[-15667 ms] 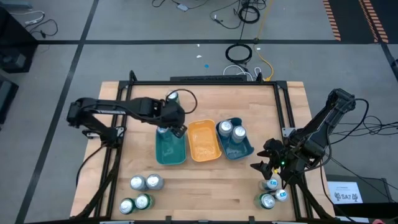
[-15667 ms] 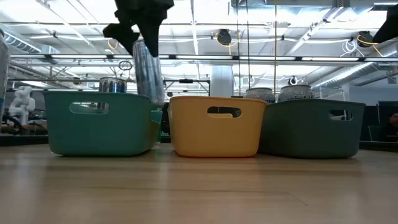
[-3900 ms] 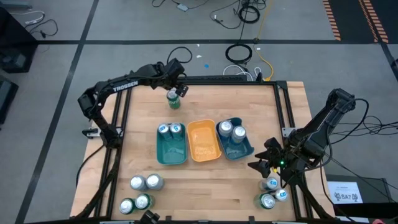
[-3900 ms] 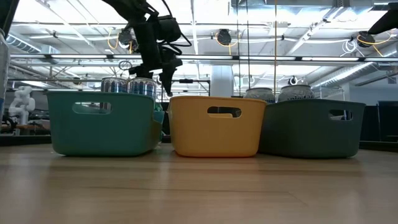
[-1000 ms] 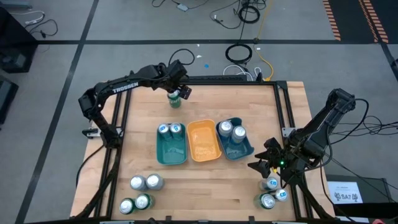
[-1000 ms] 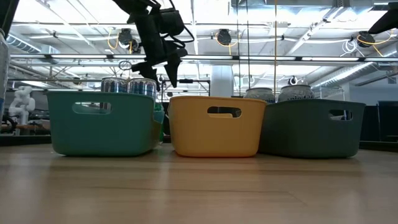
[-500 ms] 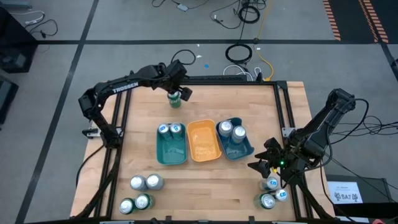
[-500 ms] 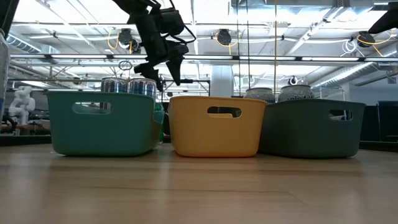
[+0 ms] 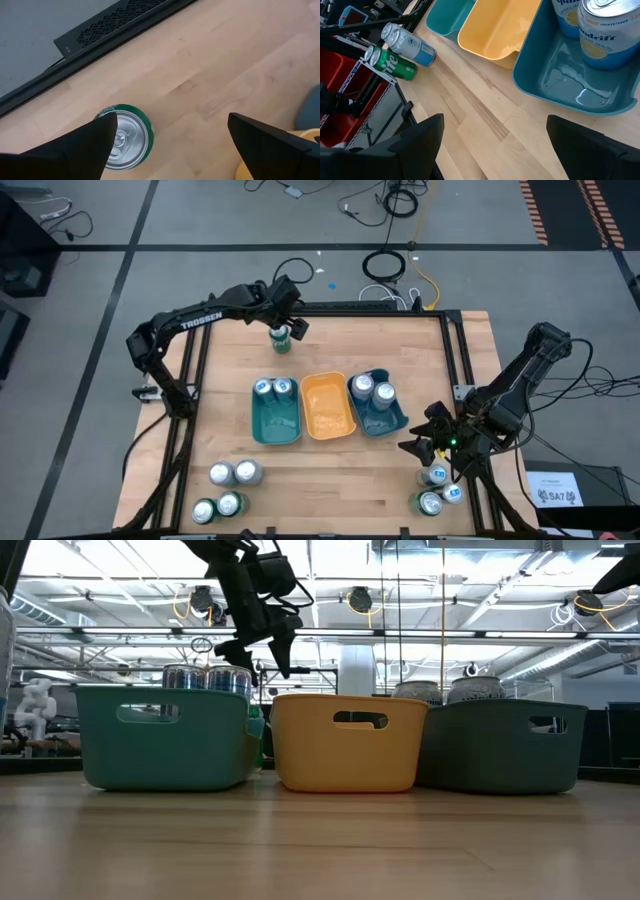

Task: Sort soda cans
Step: Put the green soda can into the yellow bin

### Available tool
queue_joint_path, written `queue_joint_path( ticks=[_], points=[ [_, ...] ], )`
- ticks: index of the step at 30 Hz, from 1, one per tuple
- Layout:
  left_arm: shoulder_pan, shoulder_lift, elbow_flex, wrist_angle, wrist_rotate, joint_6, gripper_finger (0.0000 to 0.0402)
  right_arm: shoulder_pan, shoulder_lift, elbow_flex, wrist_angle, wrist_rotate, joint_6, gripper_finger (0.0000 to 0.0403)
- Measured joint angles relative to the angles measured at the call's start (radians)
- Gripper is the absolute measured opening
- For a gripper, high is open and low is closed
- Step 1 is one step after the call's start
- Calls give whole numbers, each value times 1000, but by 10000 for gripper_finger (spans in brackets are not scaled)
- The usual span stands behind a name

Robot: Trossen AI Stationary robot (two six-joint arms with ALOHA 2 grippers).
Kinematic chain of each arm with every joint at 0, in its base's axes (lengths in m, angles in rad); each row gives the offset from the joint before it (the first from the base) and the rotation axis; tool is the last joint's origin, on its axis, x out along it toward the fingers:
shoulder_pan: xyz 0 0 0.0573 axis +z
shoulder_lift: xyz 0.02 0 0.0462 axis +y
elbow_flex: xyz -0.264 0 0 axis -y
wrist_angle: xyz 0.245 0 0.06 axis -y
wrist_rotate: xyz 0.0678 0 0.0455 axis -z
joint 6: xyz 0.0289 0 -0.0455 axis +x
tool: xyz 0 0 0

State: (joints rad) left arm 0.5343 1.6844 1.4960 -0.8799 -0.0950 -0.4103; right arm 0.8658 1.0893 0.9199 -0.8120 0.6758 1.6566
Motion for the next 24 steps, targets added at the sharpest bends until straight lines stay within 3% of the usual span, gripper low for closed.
queue_joint_path(
  ticks=[24],
  points=[
    [0, 0, 0, -30, 4, -3, 387, 0, 0, 0, 0, 0, 0, 345]
  ],
)
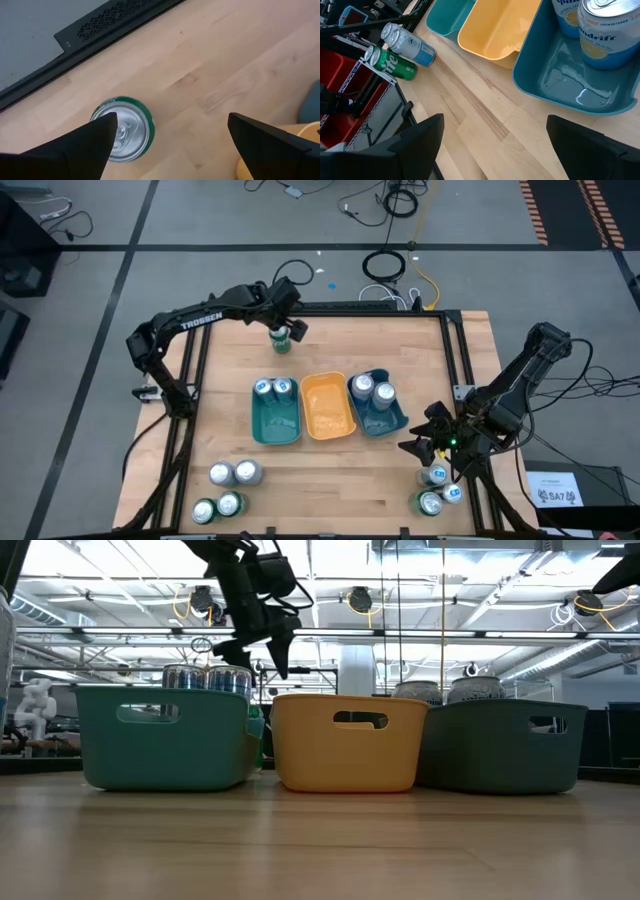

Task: Sort soda cans
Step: Put the green soda can into the yellow bin

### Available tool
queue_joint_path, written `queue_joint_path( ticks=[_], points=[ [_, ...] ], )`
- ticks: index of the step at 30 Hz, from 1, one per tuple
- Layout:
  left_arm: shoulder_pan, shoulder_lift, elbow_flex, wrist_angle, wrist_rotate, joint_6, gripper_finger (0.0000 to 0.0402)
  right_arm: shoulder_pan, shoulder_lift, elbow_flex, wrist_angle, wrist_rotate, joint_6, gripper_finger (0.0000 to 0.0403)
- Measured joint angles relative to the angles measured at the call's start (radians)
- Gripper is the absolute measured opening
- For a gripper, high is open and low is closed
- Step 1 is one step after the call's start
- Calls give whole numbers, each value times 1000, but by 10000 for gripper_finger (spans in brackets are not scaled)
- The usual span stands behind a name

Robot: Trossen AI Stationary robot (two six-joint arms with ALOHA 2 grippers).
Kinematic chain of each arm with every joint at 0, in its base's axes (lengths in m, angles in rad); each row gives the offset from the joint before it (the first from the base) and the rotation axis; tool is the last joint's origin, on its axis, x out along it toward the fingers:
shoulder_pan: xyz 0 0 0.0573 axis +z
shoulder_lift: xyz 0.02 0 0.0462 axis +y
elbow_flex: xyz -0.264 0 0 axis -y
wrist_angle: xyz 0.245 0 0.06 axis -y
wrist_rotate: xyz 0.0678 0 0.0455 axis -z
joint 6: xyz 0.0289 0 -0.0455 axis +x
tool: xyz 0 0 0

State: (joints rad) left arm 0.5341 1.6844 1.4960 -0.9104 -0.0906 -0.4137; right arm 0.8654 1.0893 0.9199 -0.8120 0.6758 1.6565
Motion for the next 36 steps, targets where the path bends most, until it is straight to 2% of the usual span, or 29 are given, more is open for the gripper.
queue_joint_path(
  ticks=[5, 11, 17, 24, 29, 36],
  points=[
    [0, 0, 0, -55, -1, -1, 387, 0, 0, 0, 0, 3, 0, 345],
    [-29, 0, 0, -160, -80, -27, 387, -4, 0, 0, 0, 4, 0, 345],
    [-65, 0, 0, -161, -122, -52, 387, -4, 0, 0, 0, 3, 0, 345],
    [-52, -1, -11, -138, -175, -51, 387, -4, 0, 0, 0, -1, 0, 345],
    [-20, -1, -35, -122, -175, -52, 386, -4, 0, 0, 0, 2, 0, 345],
    [25, -1, -47, -27, -102, -52, 386, -4, 0, 0, 0, 3, 0, 345]
  ],
)
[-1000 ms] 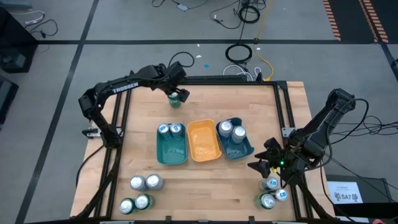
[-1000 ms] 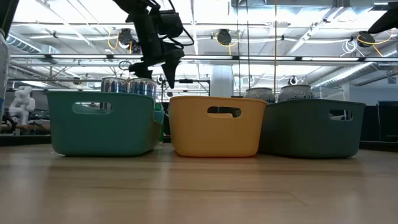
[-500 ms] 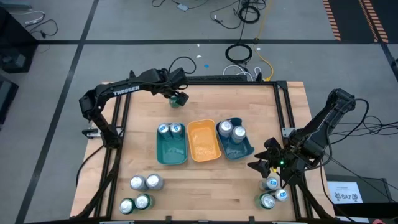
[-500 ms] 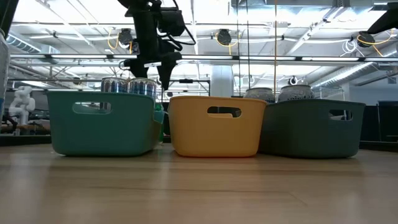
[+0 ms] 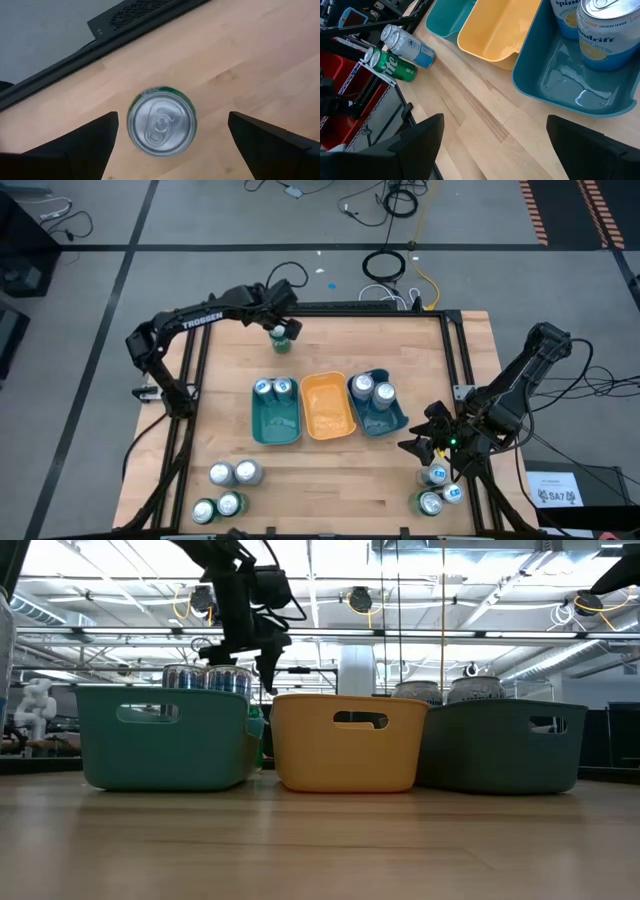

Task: Sort soda cans
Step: Put the green soda can into the yellow bin

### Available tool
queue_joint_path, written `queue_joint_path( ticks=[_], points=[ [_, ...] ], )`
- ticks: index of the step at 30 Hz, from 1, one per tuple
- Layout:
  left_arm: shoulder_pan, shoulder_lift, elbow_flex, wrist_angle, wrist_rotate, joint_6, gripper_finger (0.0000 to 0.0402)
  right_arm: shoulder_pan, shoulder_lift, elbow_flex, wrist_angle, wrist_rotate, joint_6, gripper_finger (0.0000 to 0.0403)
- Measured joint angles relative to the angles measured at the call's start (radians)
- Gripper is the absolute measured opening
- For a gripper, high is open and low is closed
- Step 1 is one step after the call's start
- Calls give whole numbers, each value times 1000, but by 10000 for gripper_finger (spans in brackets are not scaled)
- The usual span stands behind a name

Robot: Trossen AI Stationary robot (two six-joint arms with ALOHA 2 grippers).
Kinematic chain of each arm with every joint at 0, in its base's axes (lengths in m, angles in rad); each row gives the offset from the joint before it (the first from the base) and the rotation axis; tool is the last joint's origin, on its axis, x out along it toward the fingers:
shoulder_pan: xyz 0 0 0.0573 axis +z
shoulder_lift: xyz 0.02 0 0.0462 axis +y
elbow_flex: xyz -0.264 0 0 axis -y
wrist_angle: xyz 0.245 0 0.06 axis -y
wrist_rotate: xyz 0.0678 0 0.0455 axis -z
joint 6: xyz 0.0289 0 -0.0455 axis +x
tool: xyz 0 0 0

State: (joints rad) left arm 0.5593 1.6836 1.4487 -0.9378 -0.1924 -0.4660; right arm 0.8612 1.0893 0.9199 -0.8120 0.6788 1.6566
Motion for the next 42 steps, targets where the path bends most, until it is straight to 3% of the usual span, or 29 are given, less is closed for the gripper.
queue_joint_path(
  ticks=[25, 34, 42],
  points=[
    [43, 178, -1, -50, 88, 27, 383, 0, 0, 0, 0, 1, 6, 345],
    [43, 177, -1, -47, 88, 27, 317, 0, 0, 0, 0, 1, 7, 345],
    [1, 65, 25, -41, 62, 31, 315, 0, 0, 0, 0, 1, 7, 345]
  ],
)
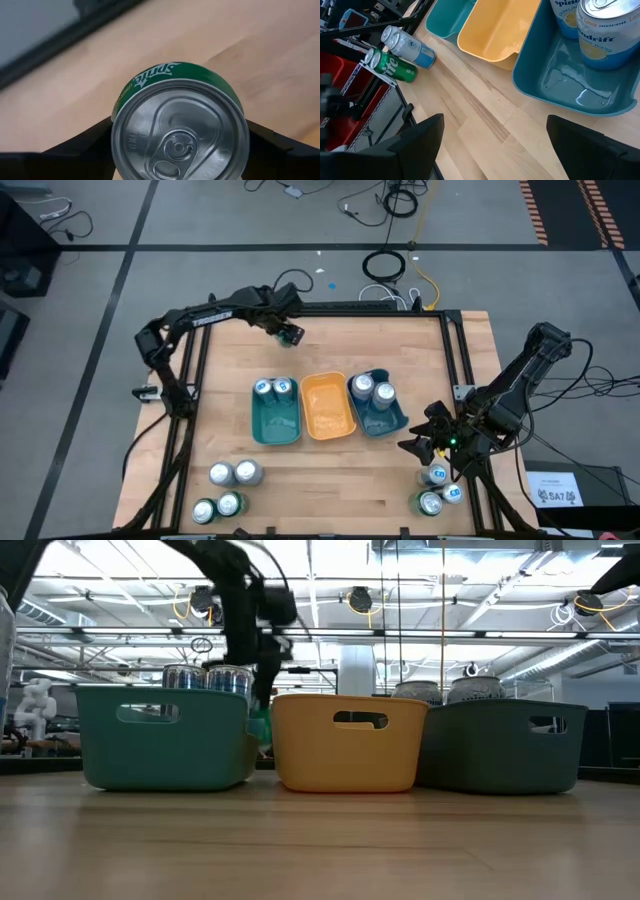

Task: Sort soda cans
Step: Put the green soda can into the yellow bin

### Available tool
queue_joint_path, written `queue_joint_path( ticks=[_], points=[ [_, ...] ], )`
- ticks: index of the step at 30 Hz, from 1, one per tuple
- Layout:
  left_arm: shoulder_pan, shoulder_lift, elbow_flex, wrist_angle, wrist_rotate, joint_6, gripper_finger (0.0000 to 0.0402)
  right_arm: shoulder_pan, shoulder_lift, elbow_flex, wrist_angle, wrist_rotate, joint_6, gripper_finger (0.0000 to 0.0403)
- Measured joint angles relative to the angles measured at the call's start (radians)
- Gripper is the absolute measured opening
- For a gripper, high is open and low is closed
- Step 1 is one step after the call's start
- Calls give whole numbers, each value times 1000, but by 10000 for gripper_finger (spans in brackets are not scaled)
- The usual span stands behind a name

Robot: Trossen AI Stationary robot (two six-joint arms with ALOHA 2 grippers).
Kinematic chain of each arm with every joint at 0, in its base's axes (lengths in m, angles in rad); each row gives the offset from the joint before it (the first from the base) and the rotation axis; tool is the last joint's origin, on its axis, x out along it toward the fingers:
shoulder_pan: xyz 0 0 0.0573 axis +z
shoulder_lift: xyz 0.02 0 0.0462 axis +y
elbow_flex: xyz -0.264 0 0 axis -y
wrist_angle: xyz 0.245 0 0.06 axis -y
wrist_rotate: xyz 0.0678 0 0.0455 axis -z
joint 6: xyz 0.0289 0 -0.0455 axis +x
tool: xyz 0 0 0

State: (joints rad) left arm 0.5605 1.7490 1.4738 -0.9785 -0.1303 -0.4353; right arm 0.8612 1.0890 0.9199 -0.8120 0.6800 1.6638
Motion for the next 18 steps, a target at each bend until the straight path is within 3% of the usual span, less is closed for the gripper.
queue_joint_path(
  ticks=[9, 18],
  points=[
    [-170, -170, 47, 4, 26, 21, 315, 0, 0, 0, -1, 0, -7, 345],
    [-430, -160, 108, 11, 15, -134, 315, 0, 0, 0, -1, 0, -7, 345]
  ],
)
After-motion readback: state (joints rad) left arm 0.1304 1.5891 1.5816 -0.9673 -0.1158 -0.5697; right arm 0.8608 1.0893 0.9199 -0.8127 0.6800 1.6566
